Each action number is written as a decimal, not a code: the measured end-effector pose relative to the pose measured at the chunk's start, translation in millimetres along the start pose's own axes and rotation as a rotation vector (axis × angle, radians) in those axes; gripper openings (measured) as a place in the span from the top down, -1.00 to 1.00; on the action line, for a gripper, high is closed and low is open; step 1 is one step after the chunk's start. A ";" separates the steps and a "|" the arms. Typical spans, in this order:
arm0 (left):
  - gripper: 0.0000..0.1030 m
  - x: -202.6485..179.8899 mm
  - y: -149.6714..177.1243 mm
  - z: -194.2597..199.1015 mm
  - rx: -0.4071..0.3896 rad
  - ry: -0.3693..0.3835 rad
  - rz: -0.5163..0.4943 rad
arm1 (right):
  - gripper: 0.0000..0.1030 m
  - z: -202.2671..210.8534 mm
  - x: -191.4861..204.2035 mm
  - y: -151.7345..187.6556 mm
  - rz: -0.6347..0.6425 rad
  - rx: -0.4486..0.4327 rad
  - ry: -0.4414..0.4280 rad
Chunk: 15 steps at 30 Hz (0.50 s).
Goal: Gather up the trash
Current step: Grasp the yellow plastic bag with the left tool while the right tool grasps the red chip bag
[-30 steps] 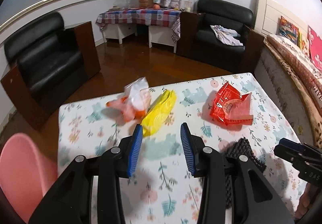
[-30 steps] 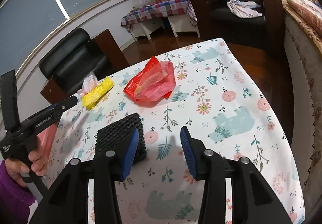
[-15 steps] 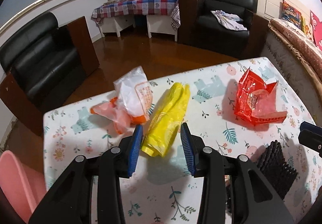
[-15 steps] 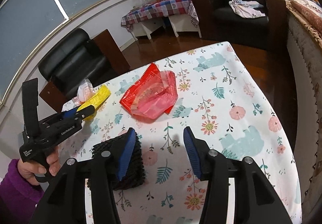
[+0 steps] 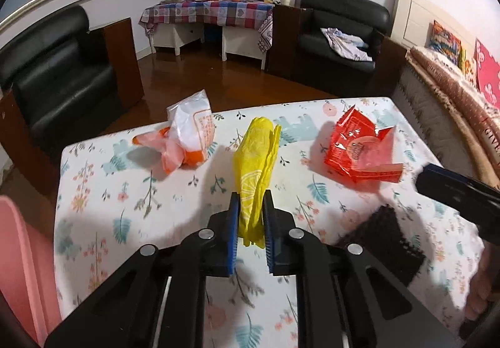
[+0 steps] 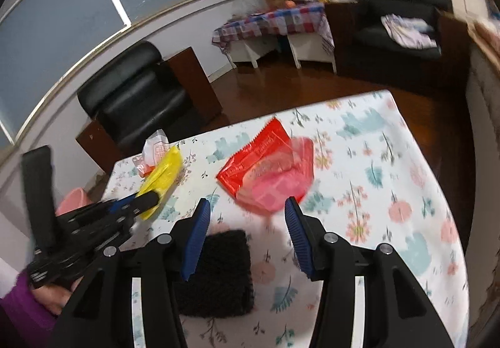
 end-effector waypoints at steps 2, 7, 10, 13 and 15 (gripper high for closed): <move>0.73 0.5 5.9 9.2 -0.002 0.002 0.022 | 0.05 -8.2 -0.6 -2.5 0.012 0.022 0.011; 0.73 3.0 15.5 24.5 -0.001 -0.015 0.059 | 0.05 -26.0 4.9 -7.1 0.062 0.033 0.015; 0.73 3.7 20.7 34.3 -0.005 -0.014 0.093 | 0.10 -39.0 7.2 -4.0 0.100 0.052 0.046; 0.73 3.1 22.9 44.7 -0.014 -0.020 0.107 | 0.70 -47.0 9.2 1.3 0.107 0.075 0.036; 0.73 1.1 25.0 53.3 -0.023 -0.028 0.112 | 0.91 -46.4 9.4 5.3 0.099 0.089 0.029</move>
Point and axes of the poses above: each gripper's, at about its wrist camera, not at the fingertips, and z roughly against the way its jaws point, x to its left, y to its underside, the point moved 6 cm from there along -z, roughly the way its jaws point, and after that the axes turned 1 degree about -x, right-handed, at the moved point
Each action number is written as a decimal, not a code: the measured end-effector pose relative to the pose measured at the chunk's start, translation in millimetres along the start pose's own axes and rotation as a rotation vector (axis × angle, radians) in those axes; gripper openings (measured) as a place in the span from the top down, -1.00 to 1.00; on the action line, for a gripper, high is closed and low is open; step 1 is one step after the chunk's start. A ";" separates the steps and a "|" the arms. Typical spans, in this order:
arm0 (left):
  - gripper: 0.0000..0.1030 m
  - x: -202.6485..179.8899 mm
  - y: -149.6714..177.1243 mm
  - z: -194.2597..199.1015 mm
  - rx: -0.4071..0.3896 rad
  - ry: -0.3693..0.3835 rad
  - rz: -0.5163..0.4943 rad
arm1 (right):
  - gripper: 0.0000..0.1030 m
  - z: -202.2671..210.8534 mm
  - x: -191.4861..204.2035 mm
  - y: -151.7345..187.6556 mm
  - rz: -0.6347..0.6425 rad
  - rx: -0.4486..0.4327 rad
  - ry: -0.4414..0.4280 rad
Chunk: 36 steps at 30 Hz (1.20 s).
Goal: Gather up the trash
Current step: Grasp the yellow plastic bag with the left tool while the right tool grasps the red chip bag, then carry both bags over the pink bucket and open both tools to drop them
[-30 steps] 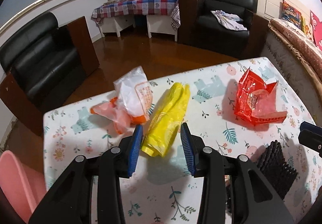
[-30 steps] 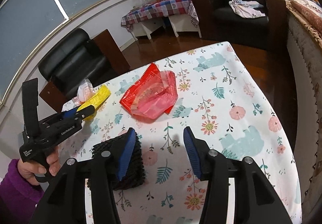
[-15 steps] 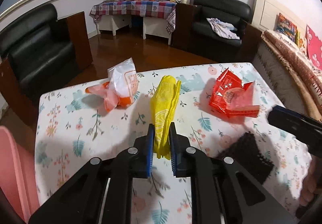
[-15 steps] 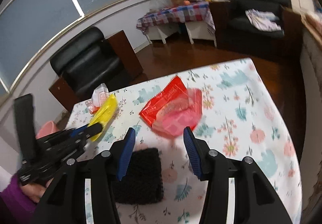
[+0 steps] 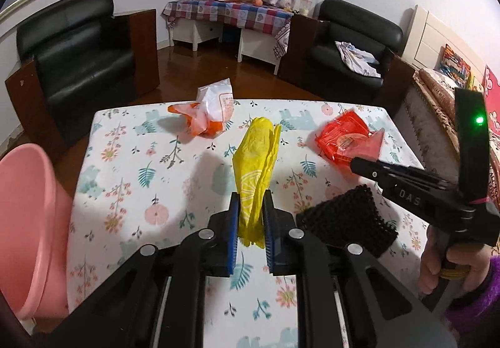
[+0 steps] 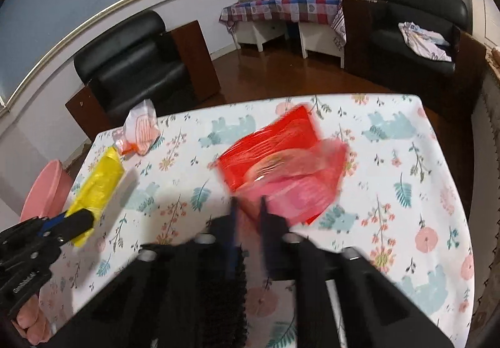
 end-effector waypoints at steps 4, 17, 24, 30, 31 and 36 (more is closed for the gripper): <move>0.73 -2.2 5.5 15.2 -0.008 0.006 0.034 | 1.00 27.1 0.6 6.4 -0.026 -0.020 -0.052; 0.73 -22.4 27.1 66.1 -0.047 0.018 0.039 | 0.99 129.4 36.2 36.1 -0.039 -0.109 -0.149; 0.73 -7.2 44.3 93.8 -0.078 -0.005 0.054 | 0.99 148.2 75.4 52.2 -0.007 -0.129 -0.165; 0.73 12.2 53.6 119.9 -0.125 -0.023 0.084 | 0.99 153.9 110.1 60.0 0.016 -0.137 -0.188; 0.73 15.1 54.7 122.9 -0.130 -0.029 0.086 | 0.99 154.5 117.4 60.8 0.028 -0.140 -0.193; 0.73 36.6 61.5 137.4 -0.144 -0.069 0.117 | 0.99 153.8 148.0 65.8 0.063 -0.141 -0.226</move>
Point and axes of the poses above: each gripper's, at about its wrist camera, not at the fingertips, and z roughly against the way its jaws point, x to its left, y to its underside, the point moved 6 cm from there along -z, roughly the way its jaws point, and after that the axes turned 1 degree about -x, right-handed, at the moved point
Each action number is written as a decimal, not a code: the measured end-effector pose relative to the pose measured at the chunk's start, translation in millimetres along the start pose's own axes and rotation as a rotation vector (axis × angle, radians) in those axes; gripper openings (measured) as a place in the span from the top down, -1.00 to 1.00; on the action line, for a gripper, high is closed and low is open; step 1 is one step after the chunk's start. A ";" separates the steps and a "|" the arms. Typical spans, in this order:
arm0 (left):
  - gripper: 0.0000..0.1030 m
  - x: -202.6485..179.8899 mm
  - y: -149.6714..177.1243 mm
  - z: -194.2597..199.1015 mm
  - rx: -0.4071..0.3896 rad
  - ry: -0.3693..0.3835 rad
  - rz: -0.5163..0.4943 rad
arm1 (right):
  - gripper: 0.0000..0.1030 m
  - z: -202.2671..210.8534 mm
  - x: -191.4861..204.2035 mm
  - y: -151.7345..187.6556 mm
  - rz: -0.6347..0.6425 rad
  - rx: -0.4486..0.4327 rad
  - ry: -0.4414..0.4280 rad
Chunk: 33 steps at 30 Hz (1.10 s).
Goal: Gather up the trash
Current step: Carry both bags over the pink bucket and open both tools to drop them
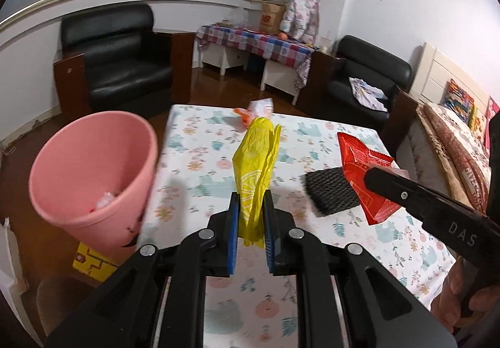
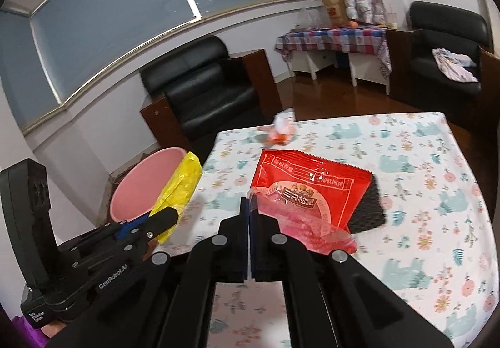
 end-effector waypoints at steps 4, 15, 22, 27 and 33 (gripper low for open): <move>0.73 20.2 0.1 4.3 -0.001 -0.032 0.040 | 0.99 -4.3 22.0 5.5 0.035 0.007 -0.030; 0.73 81.9 -2.1 16.0 -0.015 -0.145 0.123 | 0.99 -29.3 75.0 5.5 0.108 0.029 -0.103; 0.73 120.3 -8.3 11.1 -0.030 -0.201 0.166 | 0.99 -57.2 115.3 -2.6 0.201 0.041 -0.138; 0.73 143.9 -11.1 5.7 -0.027 -0.229 0.196 | 0.99 -83.0 140.6 -6.7 0.252 0.066 -0.153; 0.73 165.5 -13.0 -0.2 -0.024 -0.255 0.213 | 0.99 -110.3 164.2 -11.1 0.281 0.087 -0.171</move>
Point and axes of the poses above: each gripper's, at about its wrist camera, not at the fingertips, and z roughly against the way its jaws point, x to its left, y to its underside, the point moved 6 cm from there along -z, roughly the way its jaws point, and after that the axes turned 1 degree about -x, right-handed, at the moved point
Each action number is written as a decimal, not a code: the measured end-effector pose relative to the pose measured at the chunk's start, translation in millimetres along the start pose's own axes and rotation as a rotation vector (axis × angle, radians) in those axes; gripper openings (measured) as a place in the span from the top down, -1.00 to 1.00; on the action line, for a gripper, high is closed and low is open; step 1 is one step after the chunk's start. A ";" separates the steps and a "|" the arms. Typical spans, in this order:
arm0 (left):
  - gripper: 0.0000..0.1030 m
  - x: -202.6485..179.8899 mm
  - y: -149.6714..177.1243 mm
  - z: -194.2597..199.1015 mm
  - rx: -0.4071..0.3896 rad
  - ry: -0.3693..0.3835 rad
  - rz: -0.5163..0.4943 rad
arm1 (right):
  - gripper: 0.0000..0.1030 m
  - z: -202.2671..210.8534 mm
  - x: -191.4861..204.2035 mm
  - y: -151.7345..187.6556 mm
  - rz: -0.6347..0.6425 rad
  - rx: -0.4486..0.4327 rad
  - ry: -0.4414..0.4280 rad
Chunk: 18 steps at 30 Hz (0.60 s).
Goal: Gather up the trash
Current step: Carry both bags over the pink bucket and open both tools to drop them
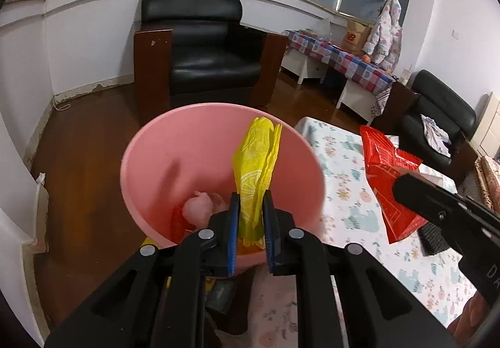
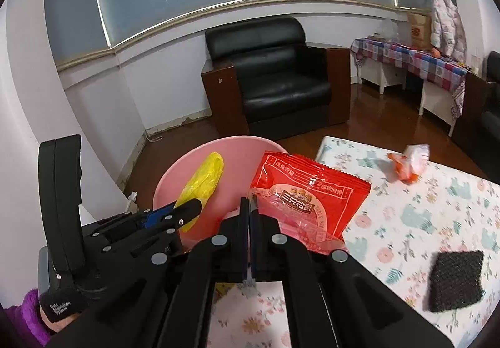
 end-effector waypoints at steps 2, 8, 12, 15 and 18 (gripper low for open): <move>0.73 4.5 -1.9 -2.4 -0.003 -0.009 0.000 | 0.99 -9.0 3.8 -2.3 0.001 0.008 -0.005; 0.73 18.0 -3.7 -9.9 -0.005 -0.026 0.022 | 0.99 -28.9 12.9 -7.2 0.011 0.026 -0.016; 0.73 24.0 -5.6 -14.4 -0.001 -0.025 0.035 | 0.99 -37.0 16.1 -6.3 0.023 0.039 -0.016; 0.73 26.3 -6.8 -16.0 0.001 -0.024 0.039 | 0.99 -41.4 16.2 -5.6 0.023 0.046 -0.016; 0.73 27.5 -6.5 -16.0 -0.001 -0.020 0.048 | 0.99 -46.0 16.9 -5.4 0.023 0.050 -0.018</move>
Point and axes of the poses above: each gripper's, at about its wrist camera, not at the fingertips, and z roughly against the way its jaws point, x to its left, y to its underside, the point moved 6 cm from there along -z, roughly the way its jaws point, and after that the axes turned 1 degree about -x, right-handed, at the moved point
